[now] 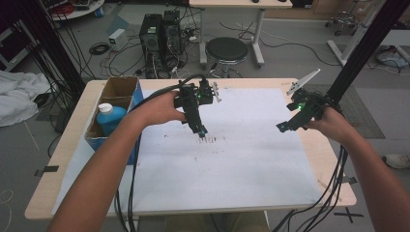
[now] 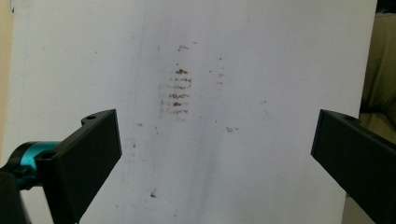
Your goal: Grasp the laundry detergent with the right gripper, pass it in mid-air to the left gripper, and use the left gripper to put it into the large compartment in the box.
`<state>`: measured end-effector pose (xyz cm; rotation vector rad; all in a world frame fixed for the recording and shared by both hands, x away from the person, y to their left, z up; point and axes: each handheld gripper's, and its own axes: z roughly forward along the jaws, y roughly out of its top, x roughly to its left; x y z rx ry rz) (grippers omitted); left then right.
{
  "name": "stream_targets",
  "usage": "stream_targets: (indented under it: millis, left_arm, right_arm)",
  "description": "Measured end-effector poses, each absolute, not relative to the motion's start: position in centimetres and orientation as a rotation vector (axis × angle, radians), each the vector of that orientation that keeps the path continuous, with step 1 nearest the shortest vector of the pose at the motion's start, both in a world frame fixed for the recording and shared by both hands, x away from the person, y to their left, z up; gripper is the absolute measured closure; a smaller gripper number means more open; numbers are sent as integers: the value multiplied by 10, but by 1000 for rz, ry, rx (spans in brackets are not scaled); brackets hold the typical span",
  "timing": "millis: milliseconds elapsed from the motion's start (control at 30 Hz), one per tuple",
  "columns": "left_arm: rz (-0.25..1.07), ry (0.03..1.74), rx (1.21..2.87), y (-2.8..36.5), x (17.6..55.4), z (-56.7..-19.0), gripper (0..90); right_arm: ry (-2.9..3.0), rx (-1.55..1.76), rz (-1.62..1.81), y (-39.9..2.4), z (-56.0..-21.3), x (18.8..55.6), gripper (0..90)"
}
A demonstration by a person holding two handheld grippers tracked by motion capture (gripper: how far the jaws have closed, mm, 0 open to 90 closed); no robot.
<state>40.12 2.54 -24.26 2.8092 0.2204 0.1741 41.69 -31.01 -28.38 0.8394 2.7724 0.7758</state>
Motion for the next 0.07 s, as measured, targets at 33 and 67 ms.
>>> stream_targets:
  millis: [33,67]
  left_arm:
    - [181,224,2811,27,401,-242,17]
    - [184,224,2807,28,401,-241,17]
  right_arm:
    - [2772,841,776,-310,-284,417,9]
    - [2773,836,775,-310,-283,416,9]
